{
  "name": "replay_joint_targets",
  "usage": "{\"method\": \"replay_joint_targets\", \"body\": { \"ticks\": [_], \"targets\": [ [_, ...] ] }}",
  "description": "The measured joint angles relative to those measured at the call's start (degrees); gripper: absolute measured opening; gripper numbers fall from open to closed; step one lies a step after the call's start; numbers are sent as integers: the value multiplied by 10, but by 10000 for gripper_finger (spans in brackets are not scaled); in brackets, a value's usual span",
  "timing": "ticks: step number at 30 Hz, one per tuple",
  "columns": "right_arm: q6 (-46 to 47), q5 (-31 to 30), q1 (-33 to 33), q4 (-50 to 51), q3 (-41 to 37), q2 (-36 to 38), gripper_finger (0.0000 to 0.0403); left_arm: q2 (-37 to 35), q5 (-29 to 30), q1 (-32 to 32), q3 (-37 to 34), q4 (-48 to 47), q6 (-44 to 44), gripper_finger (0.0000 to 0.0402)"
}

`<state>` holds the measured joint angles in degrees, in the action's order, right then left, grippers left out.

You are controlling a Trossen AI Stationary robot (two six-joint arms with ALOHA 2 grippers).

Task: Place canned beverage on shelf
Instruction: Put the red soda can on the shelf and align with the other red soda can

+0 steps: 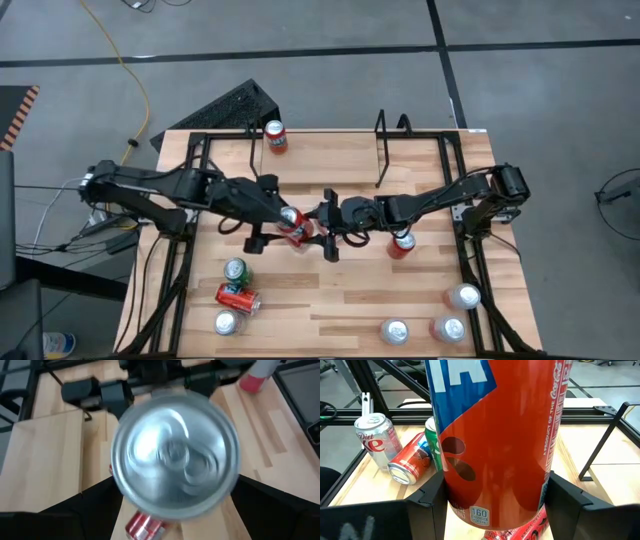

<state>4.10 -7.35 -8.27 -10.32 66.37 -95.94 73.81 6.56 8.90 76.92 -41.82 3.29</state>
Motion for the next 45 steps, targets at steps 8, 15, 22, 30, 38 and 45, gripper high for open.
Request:
{"method": "replay_joint_targets", "body": {
  "ticks": [8,15,22,30,38,45],
  "targets": [
    [-2,6,-1,3,0,1,235,14,-65,-14,47,-12,10,338],
    [0,2,-3,11,0,1,235,17,-148,-52,56,-31,2,337],
    [0,2,-3,16,0,0,235,33,-186,-65,56,-38,-1,336],
    [1,2,-3,27,0,0,235,60,-186,-65,56,-41,14,336],
    [4,2,-3,31,0,-5,235,61,-181,-64,56,-41,21,317],
    [6,6,-3,20,1,-19,237,61,-179,-64,55,-47,21,294]
  ]
}}
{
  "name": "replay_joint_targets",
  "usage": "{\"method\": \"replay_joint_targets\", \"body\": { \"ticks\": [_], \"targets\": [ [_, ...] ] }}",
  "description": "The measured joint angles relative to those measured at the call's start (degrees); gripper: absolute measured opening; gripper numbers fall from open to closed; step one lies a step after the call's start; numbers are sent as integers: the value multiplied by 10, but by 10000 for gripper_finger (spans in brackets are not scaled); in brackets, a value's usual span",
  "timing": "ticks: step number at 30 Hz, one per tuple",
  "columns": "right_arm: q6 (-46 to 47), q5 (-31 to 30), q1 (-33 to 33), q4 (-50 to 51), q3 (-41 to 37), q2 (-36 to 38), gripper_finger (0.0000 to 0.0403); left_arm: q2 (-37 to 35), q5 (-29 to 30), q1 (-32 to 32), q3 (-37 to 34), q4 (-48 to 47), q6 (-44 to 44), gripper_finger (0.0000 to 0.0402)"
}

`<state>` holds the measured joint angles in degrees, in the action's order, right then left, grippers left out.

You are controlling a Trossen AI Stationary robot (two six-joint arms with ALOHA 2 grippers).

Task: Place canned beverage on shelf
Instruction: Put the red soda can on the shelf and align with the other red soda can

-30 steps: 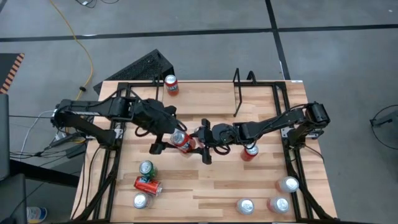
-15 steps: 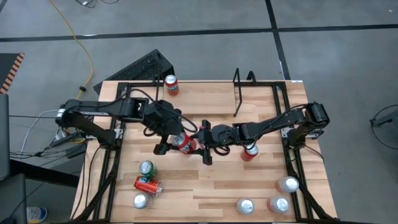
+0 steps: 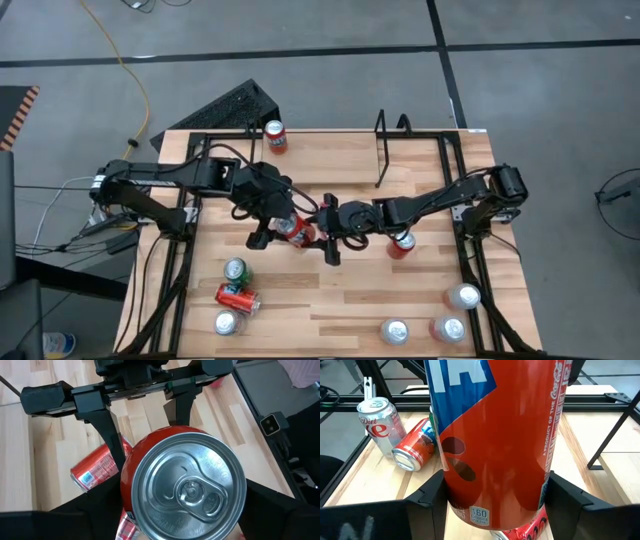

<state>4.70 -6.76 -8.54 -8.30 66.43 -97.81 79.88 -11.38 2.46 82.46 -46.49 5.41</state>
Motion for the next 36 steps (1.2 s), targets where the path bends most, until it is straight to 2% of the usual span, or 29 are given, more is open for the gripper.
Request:
{"method": "replay_joint_targets", "body": {
  "ticks": [4,13,20,25,34,36],
  "targets": [
    [0,3,0,-7,0,-5,255,1,7,1,-1,-14,4,293],
    [3,5,4,8,0,-5,329,-6,50,-5,0,-63,37,291],
    [24,6,11,41,-1,-5,340,-16,65,-54,0,-92,54,291],
    [28,7,13,37,-1,-5,336,-20,89,-116,0,-91,104,291],
    [50,7,3,47,-1,-5,336,-20,68,-271,0,-108,190,299],
    [50,6,-1,47,-1,-5,336,-20,39,-305,0,-108,198,303]
  ]
}}
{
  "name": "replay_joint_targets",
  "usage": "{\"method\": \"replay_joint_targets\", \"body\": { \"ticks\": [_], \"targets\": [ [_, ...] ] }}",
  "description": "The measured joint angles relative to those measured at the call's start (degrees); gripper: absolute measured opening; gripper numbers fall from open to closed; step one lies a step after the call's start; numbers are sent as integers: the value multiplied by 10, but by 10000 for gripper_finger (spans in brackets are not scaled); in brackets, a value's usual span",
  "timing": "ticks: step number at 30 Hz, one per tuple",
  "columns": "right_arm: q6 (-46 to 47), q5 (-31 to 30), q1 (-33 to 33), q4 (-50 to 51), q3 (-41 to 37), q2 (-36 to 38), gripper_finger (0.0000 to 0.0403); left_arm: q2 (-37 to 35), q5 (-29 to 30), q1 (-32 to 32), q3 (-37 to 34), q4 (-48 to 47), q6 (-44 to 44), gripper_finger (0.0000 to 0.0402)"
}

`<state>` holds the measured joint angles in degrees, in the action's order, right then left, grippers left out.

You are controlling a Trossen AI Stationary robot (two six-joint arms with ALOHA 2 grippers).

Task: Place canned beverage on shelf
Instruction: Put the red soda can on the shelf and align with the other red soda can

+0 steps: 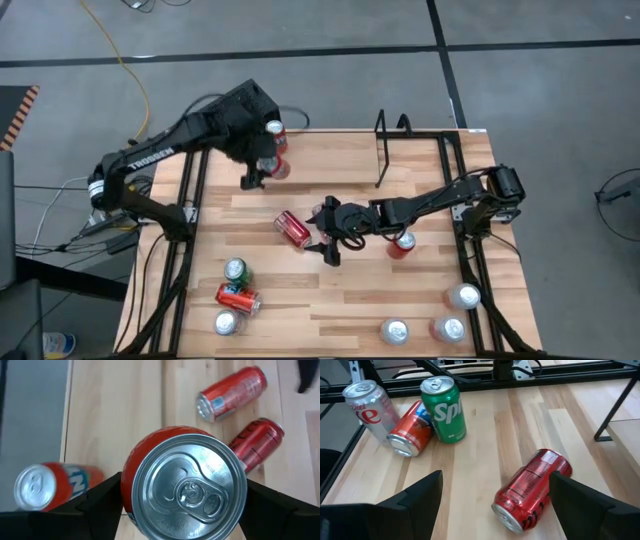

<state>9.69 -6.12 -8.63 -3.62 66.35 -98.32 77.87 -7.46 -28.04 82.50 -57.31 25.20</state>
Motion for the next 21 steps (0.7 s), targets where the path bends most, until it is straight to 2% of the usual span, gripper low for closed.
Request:
{"method": "replay_joint_targets", "body": {
  "ticks": [2,6,21],
  "targets": [
    [0,0,-1,0,0,0,336,2,-22,-27,0,1,11,303],
    [0,0,0,0,0,0,336,17,-25,-65,-1,10,42,302],
    [-1,-1,0,22,0,0,336,148,-23,-112,2,17,65,302]
  ]
}}
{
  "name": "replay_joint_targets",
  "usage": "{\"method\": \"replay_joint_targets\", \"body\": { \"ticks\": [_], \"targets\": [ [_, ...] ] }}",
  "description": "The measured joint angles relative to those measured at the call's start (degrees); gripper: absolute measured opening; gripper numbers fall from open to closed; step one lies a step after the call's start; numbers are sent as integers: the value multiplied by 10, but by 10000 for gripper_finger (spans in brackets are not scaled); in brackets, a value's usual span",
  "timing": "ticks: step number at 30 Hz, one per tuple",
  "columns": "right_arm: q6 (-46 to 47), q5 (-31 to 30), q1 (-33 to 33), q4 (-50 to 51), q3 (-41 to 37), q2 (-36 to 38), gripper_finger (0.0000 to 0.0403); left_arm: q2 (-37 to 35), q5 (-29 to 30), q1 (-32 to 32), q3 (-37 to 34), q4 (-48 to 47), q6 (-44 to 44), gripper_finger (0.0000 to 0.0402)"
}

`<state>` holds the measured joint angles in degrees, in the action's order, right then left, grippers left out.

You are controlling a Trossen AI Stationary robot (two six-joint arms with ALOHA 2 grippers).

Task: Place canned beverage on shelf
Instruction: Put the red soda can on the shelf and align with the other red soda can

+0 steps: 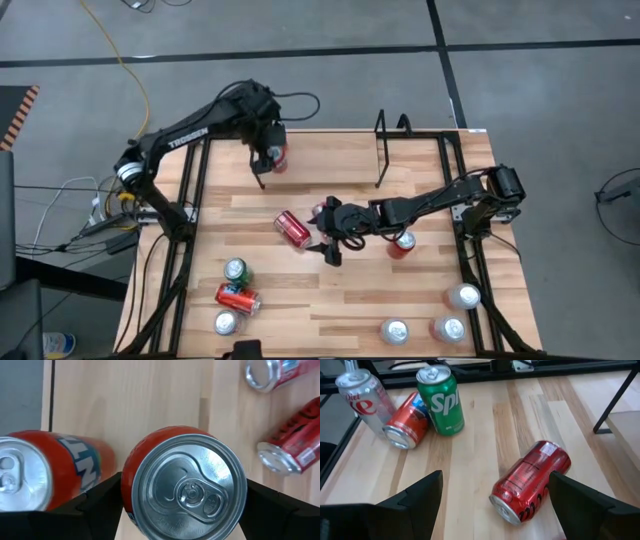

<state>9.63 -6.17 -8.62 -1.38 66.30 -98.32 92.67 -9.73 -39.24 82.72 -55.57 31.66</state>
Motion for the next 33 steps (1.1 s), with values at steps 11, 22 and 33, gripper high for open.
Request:
{"method": "replay_joint_targets", "body": {
  "ticks": [11,22,33],
  "targets": [
    [5,0,0,20,0,0,336,3,-42,-46,0,-4,11,302],
    [5,0,0,19,0,0,336,3,-46,-47,-18,6,35,302],
    [5,0,0,18,0,0,336,3,-51,-47,-18,26,39,302]
  ]
}}
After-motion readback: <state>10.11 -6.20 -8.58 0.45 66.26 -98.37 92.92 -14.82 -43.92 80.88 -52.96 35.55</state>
